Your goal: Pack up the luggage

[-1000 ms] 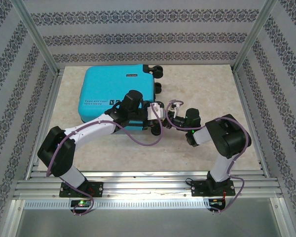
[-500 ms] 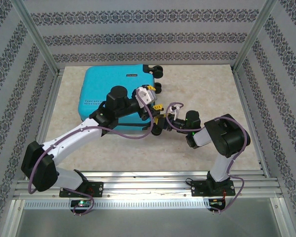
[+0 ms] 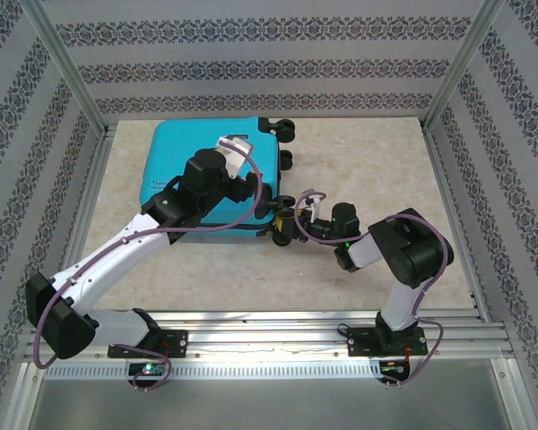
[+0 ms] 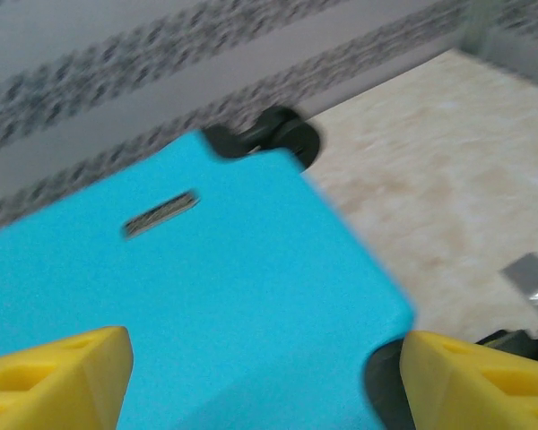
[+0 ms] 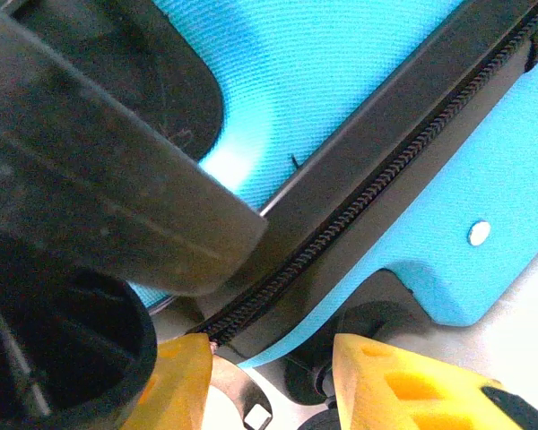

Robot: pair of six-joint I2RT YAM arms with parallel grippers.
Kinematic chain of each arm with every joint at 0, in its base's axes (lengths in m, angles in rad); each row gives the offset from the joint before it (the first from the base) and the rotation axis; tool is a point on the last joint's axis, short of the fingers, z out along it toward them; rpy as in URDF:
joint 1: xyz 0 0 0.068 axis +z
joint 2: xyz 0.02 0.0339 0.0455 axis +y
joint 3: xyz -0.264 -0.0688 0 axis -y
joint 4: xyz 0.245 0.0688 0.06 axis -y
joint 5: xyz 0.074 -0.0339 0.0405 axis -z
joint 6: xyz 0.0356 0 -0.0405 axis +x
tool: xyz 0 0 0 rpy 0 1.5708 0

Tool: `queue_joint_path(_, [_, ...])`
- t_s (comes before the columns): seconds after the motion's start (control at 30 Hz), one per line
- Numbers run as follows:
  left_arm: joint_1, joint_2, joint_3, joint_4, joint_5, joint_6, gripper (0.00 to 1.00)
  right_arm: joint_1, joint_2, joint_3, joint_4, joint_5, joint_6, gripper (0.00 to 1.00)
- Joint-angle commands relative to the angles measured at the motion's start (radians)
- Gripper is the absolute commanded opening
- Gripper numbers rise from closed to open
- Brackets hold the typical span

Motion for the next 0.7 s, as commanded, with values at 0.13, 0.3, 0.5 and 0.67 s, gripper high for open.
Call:
queue_joint_path(0.13, [0.127,-0.067,0.020,-0.313,-0.228,-0.212,0.80,0.056,-0.020,-0.039,-0.013,0.028,-0.050,0.42])
queue_joint_path(0.3, [0.269,-0.085,-0.039,-0.331,-0.138,-0.257,0.78,0.079,-0.032,-0.039,-0.029,0.036,-0.064,0.40])
queue_joint_path(0.5, [0.298,-0.068,-0.059,-0.315,-0.080,-0.254,0.77,0.101,-0.040,-0.023,-0.058,0.060,-0.086,0.39])
queue_joint_path(0.67, [0.298,-0.016,-0.026,-0.327,0.011,-0.248,0.72,0.103,-0.028,0.025,-0.099,0.087,-0.097,0.38])
